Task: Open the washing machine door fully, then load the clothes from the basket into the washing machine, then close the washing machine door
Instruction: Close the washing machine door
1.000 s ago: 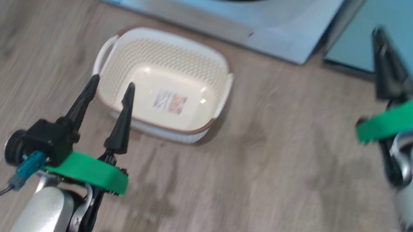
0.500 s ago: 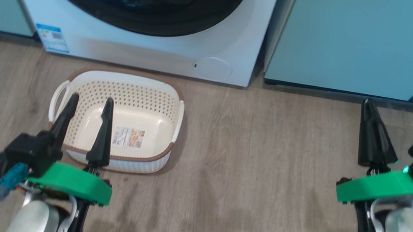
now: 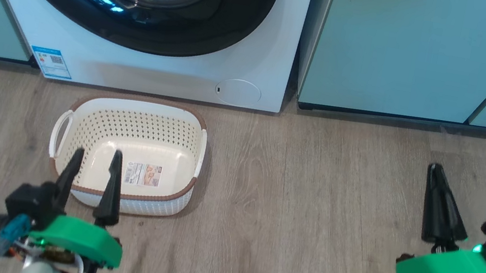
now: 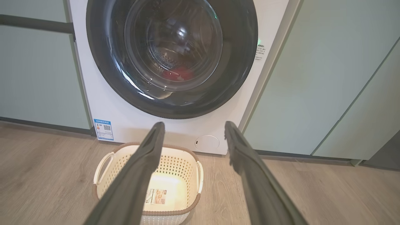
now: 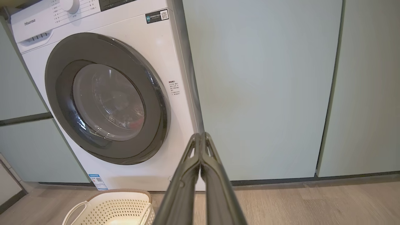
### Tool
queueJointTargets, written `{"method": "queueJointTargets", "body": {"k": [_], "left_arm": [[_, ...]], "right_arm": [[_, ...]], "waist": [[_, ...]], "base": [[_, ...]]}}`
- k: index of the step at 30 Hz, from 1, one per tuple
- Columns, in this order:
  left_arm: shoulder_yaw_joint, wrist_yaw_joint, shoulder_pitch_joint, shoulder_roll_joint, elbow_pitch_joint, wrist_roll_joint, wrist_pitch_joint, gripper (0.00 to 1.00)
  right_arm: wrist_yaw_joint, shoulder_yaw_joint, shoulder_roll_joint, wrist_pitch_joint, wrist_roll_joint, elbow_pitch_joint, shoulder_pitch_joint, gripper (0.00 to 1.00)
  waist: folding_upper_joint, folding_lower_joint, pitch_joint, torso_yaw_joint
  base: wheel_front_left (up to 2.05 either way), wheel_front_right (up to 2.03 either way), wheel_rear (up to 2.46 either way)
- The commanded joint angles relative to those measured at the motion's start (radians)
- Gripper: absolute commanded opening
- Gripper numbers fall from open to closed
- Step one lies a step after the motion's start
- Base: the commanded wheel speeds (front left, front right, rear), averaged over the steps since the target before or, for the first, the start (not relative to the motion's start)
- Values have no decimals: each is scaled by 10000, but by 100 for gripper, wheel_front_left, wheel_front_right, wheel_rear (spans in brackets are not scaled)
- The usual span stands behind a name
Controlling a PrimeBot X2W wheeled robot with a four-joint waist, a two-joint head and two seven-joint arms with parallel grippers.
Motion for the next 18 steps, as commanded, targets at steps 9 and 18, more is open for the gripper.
{"method": "queueJointTargets", "body": {"k": [9, 18], "left_arm": [[329, 158, -34, 95, -216, 57, -95, 100], [180, 268, 22, 95, -255, 402, -95, 100]], "right_arm": [[-4, 82, 80, -65, 144, -189, 74, 100], [-4, 148, 81, -65, 158, -248, 63, 100]], "waist": [[-1, 1, -147, 41], [-1, 1, -182, 89]], "base": [[0, 0, 0], [0, 0, 0]]}}
